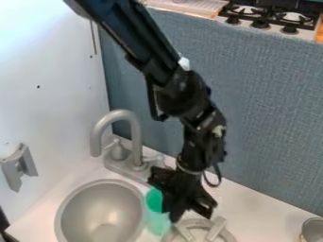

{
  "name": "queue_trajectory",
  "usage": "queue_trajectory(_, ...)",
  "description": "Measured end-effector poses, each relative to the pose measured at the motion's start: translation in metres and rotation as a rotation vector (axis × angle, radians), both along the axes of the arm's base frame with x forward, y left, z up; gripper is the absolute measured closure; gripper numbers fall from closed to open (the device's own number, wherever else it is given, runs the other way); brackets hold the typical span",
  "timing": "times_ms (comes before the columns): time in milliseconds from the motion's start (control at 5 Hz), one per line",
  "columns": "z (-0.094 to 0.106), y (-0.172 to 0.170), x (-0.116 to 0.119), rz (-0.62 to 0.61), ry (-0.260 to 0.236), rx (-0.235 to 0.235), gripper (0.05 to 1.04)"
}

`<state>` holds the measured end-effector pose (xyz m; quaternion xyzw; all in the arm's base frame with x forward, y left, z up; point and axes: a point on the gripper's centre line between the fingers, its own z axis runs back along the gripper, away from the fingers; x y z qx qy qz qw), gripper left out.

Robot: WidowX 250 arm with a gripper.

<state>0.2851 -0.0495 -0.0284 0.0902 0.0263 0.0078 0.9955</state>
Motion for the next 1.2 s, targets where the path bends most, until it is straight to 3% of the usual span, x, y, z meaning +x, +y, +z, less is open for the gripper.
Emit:
queue_trajectory(200,-0.002,-0.011,0.0,-0.054,-0.006,-0.059,0.995)
queue_trajectory(600,-0.001,-0.052,0.002,-0.206,-0.061,-0.103,0.995)
queue_trajectory(1000,0.004,-0.068,0.007,-0.226,-0.076,-0.109,0.995)
queue_trajectory(1200,-0.006,-0.069,0.005,-0.227,-0.045,-0.113,0.995)
